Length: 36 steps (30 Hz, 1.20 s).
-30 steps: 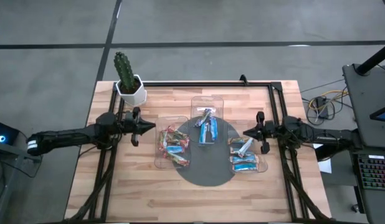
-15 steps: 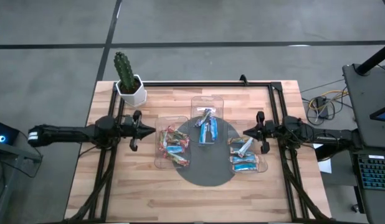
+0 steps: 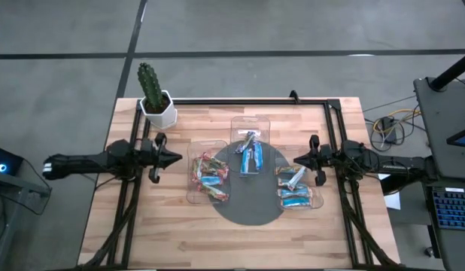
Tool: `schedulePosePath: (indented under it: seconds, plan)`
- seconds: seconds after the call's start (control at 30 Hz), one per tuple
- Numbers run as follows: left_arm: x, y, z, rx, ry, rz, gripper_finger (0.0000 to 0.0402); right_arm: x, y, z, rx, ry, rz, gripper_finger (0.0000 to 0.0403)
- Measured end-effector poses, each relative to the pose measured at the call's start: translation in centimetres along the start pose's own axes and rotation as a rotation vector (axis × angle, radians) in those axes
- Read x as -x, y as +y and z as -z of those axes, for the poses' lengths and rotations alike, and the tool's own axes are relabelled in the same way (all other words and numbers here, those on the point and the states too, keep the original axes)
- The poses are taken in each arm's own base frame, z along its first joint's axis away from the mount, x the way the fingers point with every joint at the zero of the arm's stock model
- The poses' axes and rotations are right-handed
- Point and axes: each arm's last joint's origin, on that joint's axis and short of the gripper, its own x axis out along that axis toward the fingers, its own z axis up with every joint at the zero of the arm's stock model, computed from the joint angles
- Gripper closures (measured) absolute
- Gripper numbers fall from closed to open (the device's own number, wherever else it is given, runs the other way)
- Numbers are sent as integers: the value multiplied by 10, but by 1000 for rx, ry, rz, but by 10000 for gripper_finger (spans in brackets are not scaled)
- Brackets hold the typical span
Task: Pick and place Granola Bars by type
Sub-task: Return to Home Position
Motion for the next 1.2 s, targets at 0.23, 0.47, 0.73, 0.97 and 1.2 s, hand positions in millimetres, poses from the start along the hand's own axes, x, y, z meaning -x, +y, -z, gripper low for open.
schedulePosePath:
  seconds: [0.23,0.47,0.73,0.97,1.2]
  plan:
    - [9,0,1,-37,-1,-24,402,0,0,0,-3,0,0,394]
    - [12,2,14,34,41,-2,402,0,0,0,-6,1,0,394]
    - [12,4,14,-25,40,-55,402,0,0,0,0,5,0,394]
    - [12,4,15,-25,47,-64,402,0,0,1,19,8,0,394]
    - [12,4,15,-25,49,-65,402,0,0,1,14,8,0,394]
